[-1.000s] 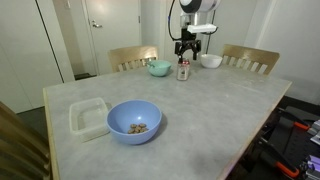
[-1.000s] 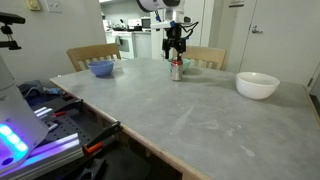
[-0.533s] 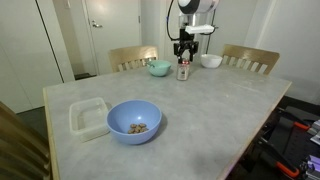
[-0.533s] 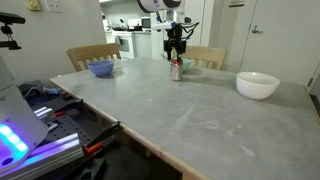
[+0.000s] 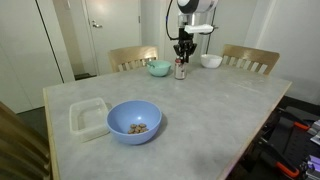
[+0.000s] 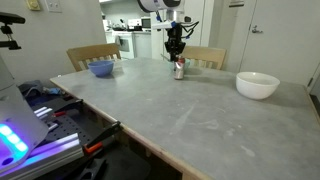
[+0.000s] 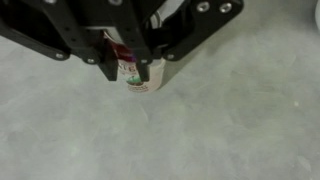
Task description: Pick up the can from the table and move it to the right.
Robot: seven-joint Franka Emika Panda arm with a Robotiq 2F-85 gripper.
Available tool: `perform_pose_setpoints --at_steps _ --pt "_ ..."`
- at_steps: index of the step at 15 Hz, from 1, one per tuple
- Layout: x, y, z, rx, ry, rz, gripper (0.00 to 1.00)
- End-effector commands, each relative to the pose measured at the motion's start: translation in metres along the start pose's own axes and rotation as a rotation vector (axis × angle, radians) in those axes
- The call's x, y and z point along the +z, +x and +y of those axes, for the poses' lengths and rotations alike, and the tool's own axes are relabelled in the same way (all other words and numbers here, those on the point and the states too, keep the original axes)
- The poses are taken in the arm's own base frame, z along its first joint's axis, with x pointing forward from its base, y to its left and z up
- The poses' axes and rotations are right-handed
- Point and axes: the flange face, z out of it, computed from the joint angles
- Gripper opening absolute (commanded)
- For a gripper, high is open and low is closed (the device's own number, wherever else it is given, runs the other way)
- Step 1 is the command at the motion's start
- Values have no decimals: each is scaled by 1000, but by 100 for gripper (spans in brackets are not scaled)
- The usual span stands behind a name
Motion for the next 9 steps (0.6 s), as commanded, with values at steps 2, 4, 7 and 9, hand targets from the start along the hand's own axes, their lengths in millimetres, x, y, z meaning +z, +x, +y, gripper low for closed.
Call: perform_pose_setpoints --at_steps 2,4,7,9 --pt "0 0 -3 -13 -2 7 15" --pt "0 4 -1 -13 -8 6 39" --pt "-3 6 3 -8 -16 11 59" --pt "-6 9 6 -3 -16 18 73"
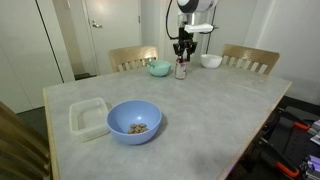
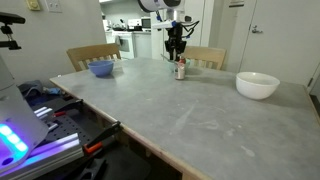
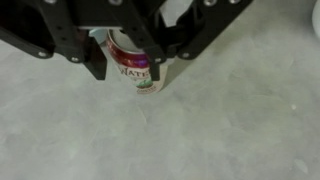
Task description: Pick up the can from the table and move it to the right.
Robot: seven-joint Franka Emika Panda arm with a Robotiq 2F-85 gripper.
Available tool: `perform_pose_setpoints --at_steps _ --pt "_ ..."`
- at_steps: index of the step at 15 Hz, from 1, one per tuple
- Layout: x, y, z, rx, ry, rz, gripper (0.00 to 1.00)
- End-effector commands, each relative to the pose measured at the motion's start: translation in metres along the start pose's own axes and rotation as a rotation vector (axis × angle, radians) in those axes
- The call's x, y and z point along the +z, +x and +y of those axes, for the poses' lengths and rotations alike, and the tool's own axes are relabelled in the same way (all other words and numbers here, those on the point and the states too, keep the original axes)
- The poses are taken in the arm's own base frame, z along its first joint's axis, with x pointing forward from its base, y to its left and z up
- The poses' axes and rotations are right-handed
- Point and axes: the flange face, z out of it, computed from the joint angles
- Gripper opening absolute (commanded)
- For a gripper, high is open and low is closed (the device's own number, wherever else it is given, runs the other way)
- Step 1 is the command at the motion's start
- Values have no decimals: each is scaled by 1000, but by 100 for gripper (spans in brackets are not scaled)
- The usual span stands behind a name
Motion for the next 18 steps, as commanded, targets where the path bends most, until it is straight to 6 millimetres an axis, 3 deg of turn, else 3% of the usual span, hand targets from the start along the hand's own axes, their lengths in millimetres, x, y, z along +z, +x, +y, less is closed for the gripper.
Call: perform_pose_setpoints --at_steps 1,3,5,10,16,17,18 --pt "-4 9 6 -2 -10 15 81" --pt "-7 12 7 -2 -11 23 95" --pt "-9 16 7 -4 -10 30 100" --pt "-9 29 7 -13 -7 38 100" --pt "9 46 16 -7 -23 23 100" --pt "11 48 18 -2 -24 21 91" --pt "12 49 21 5 -26 18 73"
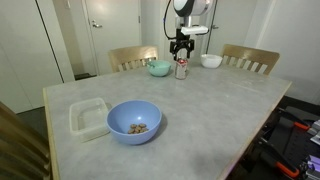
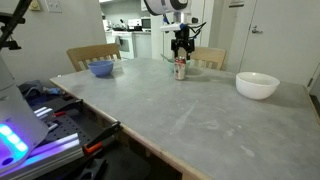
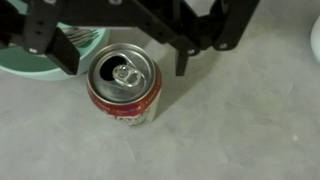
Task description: Pick up the can from the table and move it to the right.
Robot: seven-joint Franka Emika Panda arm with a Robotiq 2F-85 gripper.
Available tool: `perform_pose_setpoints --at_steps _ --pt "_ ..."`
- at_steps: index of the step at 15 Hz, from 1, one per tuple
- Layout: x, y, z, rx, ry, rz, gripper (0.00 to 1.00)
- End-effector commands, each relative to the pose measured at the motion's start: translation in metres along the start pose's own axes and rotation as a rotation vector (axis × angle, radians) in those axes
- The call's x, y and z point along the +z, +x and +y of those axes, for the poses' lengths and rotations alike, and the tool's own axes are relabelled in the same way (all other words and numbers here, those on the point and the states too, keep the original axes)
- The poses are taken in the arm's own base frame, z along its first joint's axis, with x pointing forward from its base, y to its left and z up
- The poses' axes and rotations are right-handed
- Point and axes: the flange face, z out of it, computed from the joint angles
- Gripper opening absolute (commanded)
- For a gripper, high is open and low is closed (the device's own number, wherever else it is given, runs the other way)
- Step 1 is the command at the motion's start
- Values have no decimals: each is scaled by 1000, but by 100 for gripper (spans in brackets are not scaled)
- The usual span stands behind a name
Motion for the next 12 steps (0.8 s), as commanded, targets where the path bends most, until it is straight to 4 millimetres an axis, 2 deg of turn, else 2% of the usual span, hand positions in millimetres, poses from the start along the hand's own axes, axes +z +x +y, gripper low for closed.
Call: perform_pose_setpoints --at_steps 1,2,5,12 --pt "5 12 10 -1 -17 -19 67" --pt "5 13 12 6 -23 -23 58" --pt "0 15 15 15 -32 -29 41" --pt "-16 13 21 38 -84 -48 38"
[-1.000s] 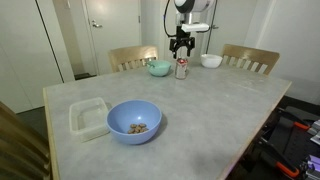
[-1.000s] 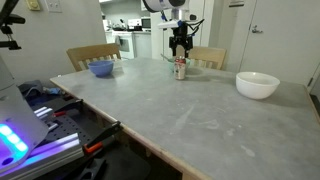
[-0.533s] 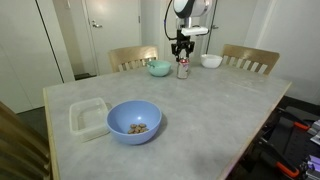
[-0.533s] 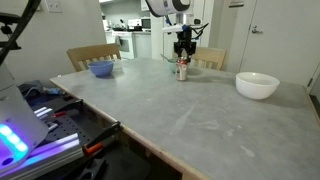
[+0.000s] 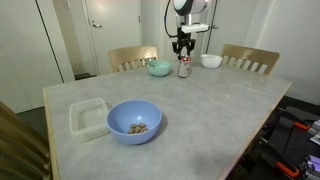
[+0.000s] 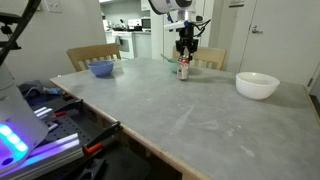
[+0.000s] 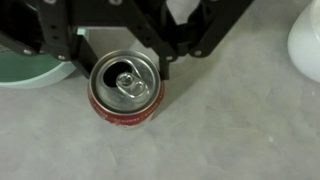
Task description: Pick up the can from the table and move it to the right.
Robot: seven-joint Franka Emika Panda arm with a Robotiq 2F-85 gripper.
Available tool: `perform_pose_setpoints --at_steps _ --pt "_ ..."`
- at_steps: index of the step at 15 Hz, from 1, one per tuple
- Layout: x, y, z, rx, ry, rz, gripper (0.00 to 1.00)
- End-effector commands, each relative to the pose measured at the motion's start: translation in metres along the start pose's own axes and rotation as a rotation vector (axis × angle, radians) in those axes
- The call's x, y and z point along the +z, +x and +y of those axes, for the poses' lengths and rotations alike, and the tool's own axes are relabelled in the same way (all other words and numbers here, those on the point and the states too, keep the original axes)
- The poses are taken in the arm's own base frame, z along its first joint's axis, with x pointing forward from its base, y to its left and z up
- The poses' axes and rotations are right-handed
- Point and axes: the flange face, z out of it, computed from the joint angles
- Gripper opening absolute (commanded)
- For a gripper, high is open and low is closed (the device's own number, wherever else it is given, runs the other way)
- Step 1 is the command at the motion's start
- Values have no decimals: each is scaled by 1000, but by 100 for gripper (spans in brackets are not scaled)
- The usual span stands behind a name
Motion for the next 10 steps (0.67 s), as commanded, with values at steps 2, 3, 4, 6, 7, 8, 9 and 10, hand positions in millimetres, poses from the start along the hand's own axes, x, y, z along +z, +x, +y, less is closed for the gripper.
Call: perform_pose_setpoints --at_steps 2,3,4,6,7,8,9,10 --pt "-12 -5 13 28 -71 -34 38" --pt "-12 -8 16 37 -90 -45 38" --pt "-13 -12 21 50 -108 -55 38" --pt "-12 -19 31 80 -144 -73 38" --pt "-12 -22 36 95 -159 -80 38" --pt "-12 -24 43 111 -166 -84 38" --pt "-11 -26 50 127 -171 -90 38" --pt "-10 -28 60 142 -169 -92 38"
